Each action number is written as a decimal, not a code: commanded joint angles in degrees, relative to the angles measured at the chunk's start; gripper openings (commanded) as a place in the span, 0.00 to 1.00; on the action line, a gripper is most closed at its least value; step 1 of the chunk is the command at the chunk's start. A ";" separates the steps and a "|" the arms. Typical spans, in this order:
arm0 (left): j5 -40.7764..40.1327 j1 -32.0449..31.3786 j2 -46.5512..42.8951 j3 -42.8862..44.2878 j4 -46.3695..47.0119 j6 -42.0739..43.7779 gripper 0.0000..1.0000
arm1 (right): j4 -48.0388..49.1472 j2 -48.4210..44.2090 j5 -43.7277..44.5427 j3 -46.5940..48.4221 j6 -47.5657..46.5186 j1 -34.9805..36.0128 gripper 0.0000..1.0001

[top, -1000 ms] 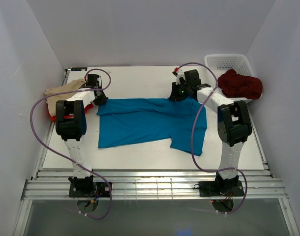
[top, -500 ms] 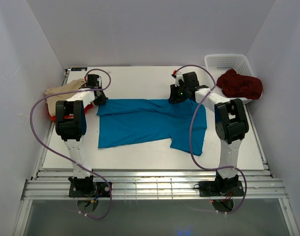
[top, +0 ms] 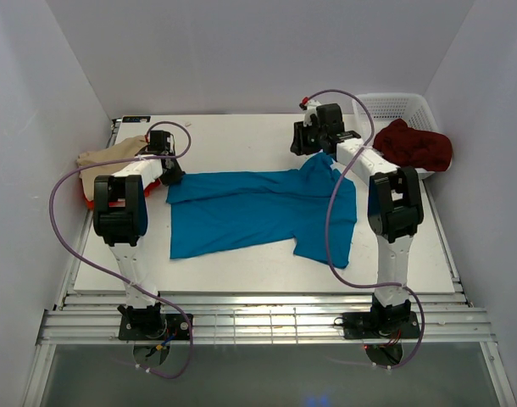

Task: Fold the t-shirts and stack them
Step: Fold the flattened tshirt in 1/3 of the way

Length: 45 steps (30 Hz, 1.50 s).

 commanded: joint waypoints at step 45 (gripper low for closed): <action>-0.54 3.37 5.97 7.15 -3.43 -0.80 0.00 | -20.83 13.77 23.61 12.87 12.46 -12.63 0.08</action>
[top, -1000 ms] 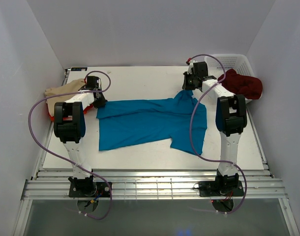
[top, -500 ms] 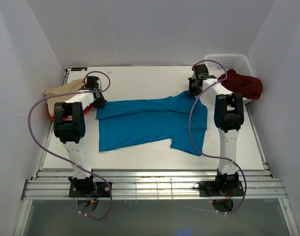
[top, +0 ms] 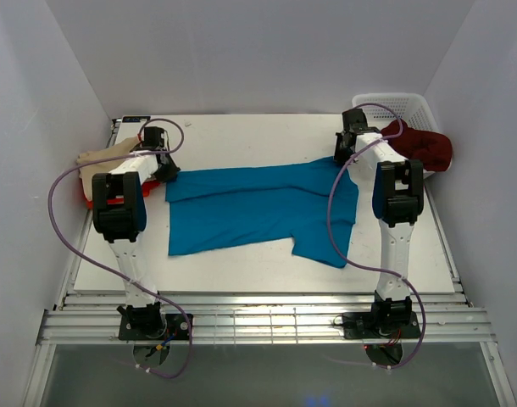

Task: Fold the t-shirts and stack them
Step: Fold the flattened tshirt in 1/3 of the way

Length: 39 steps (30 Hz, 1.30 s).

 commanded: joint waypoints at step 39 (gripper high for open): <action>7.34 -10.02 -8.80 9.17 10.08 5.12 0.39 | 17.62 -15.53 -17.21 -18.45 -4.64 -0.68 0.39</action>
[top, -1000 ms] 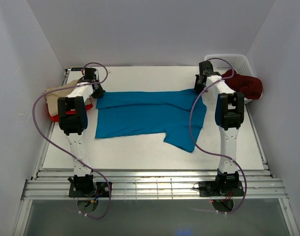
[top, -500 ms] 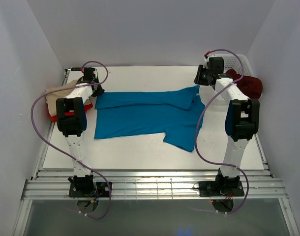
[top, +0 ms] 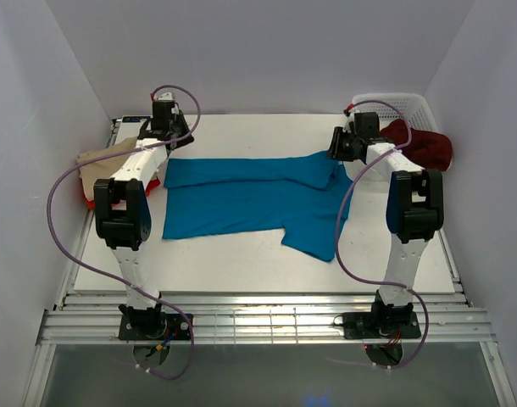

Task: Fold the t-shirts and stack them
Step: Fold the flattened tshirt in 1/3 of the way

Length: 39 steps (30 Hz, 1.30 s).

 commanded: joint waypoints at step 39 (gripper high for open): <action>12.98 -16.73 2.49 -0.89 2.93 -2.87 0.39 | -2.39 -3.54 2.54 -5.85 -5.36 2.52 0.13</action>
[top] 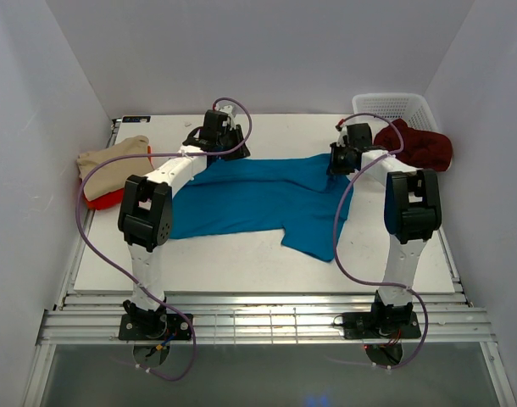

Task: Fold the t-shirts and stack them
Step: Fold the flattened tshirt in 1/3 of the way

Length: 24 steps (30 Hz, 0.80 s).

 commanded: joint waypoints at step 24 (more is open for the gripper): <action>0.39 0.07 -1.14 -3.05 1.93 -0.49 0.39 | -1.79 -5.78 0.86 -0.19 -3.47 1.35 0.23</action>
